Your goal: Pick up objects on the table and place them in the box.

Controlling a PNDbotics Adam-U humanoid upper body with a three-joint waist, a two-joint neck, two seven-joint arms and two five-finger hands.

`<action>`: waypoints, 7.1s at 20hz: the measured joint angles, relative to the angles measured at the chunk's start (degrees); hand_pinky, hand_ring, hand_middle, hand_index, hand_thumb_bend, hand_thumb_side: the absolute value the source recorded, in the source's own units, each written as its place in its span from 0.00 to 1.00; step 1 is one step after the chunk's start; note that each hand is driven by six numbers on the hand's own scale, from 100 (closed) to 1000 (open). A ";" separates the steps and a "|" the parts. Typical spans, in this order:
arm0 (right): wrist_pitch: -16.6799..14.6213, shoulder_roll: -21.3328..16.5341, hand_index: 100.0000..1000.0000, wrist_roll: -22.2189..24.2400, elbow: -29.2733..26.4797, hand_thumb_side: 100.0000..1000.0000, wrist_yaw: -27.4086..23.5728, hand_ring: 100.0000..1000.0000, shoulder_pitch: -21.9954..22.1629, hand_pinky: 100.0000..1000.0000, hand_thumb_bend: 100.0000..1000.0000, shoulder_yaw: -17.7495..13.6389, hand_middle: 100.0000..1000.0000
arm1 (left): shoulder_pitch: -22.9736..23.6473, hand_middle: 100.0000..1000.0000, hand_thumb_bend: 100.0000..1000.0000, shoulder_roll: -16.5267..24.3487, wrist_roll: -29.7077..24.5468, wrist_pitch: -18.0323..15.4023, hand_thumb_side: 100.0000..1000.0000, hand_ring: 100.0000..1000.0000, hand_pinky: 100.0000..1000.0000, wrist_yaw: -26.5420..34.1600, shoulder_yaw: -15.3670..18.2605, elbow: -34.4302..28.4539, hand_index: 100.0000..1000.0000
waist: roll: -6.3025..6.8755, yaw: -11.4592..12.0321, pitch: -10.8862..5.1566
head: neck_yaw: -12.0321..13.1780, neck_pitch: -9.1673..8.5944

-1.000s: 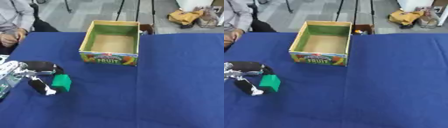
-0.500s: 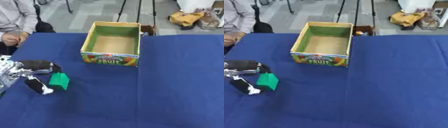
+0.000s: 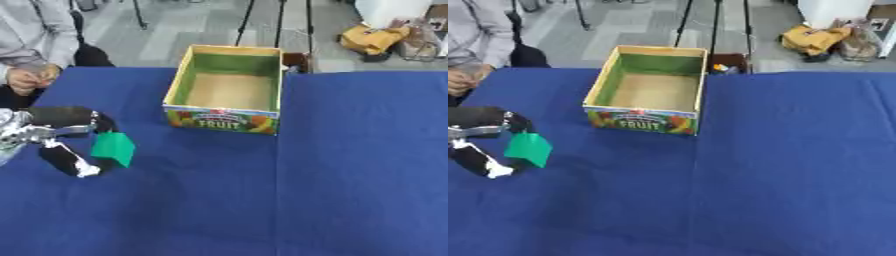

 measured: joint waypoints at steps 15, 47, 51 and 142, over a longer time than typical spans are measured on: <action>-0.11 -0.13 0.78 0.05 0.00 0.79 0.00 0.87 -0.64 0.80 0.00 0.51 0.44 | -6.39 0.62 0.00 2.38 -0.44 1.50 0.34 0.73 0.67 8.95 2.40 -1.56 0.48 | 1.49 -1.81 0.51 | 1.94 -1.96; -2.10 -1.64 0.78 3.09 0.00 0.76 -1.94 0.88 -5.77 0.80 0.00 1.97 0.42 | -24.91 0.57 0.00 -3.26 2.19 -2.37 0.36 0.70 0.66 11.84 6.16 12.20 0.44 | 5.45 -10.53 9.38 | 12.18 -10.09; -2.29 -1.76 0.79 3.60 0.00 0.76 -2.07 0.88 -6.08 0.81 0.00 2.11 0.42 | -26.51 0.56 0.00 -3.34 3.80 -3.48 0.33 0.69 0.65 11.03 6.60 12.87 0.43 | 5.96 -11.26 10.41 | 12.93 -11.10; -0.93 -1.50 0.80 4.52 0.00 0.67 -3.87 0.90 -3.60 0.83 0.00 1.70 0.42 | -20.43 0.83 0.00 -6.15 35.35 -12.72 0.63 0.85 0.76 5.57 7.16 10.23 1.00 | 6.80 -10.43 8.99 | 14.21 -10.40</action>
